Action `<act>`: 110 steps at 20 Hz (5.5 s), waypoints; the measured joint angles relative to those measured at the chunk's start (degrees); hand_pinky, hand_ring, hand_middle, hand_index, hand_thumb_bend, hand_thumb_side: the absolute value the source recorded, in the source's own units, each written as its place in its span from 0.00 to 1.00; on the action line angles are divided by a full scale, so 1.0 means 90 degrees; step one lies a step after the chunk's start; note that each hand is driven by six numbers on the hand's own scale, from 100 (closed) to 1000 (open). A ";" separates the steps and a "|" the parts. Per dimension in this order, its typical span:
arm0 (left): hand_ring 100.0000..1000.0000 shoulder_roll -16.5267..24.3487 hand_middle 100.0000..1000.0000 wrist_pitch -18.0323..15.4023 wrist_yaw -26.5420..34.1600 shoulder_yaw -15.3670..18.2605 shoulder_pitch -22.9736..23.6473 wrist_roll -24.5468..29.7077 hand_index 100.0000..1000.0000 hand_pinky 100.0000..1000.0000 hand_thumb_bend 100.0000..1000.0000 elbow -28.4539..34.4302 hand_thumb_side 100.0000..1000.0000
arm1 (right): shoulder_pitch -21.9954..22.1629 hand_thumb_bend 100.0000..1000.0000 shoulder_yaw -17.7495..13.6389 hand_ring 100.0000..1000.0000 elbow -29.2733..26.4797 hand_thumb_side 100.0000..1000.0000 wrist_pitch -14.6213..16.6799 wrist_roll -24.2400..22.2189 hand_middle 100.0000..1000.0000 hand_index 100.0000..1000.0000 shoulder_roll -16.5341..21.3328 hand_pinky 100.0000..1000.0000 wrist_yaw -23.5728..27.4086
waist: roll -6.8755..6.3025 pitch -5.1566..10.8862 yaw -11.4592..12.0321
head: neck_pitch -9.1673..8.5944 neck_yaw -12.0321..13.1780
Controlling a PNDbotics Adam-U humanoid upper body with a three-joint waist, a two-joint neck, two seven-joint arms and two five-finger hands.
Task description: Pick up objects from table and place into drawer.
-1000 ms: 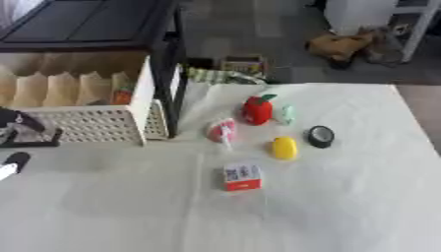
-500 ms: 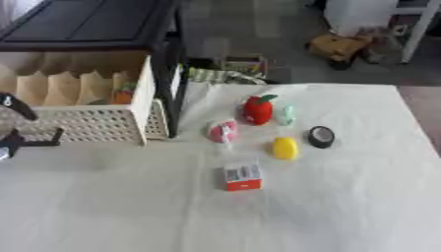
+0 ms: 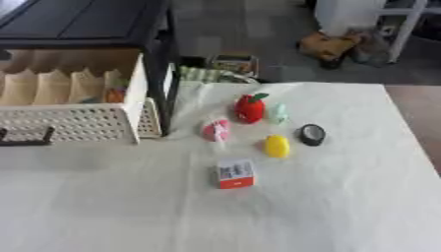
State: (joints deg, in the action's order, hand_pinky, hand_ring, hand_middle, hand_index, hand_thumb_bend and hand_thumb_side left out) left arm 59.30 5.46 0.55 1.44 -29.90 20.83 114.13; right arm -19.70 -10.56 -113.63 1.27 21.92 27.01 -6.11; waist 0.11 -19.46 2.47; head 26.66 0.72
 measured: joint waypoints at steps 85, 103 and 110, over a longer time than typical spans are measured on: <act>0.32 -0.4193 0.53 -0.2213 0.1171 -0.0795 0.0066 -0.2600 0.86 0.42 0.00 -0.0009 0.51 | -0.5040 0.80 0.1922 0.75 0.6192 0.20 0.0924 -0.5188 0.72 0.93 0.0723 0.83 -0.3059 | 0.0384 -0.0267 0.0524 | -0.0287 -0.0719; 0.31 -0.4317 0.53 -0.2145 0.1066 -0.0853 -0.0042 -0.2541 0.84 0.42 0.00 -0.0038 0.47 | -0.5371 0.75 0.1735 0.76 0.6885 0.23 0.0886 -0.4693 0.73 0.92 0.0428 0.82 -0.3748 | 0.0506 -0.0635 0.0867 | -0.0573 -0.1063; 0.31 -0.4362 0.54 -0.2126 0.0992 -0.0890 -0.0044 -0.2521 0.84 0.42 0.00 -0.0038 0.46 | -0.5405 0.73 0.1662 0.77 0.7026 0.23 0.0784 -0.4436 0.73 0.92 0.0426 0.82 -0.3865 | 0.0530 -0.0729 0.0912 | -0.0683 -0.1137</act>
State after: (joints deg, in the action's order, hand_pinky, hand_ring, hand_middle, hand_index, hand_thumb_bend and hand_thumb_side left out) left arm 20.04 -13.67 9.48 -6.56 -30.30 -1.86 113.78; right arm -68.34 4.40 -50.39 8.32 -18.01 30.84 -40.90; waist 4.88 -26.02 10.68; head 20.51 -9.51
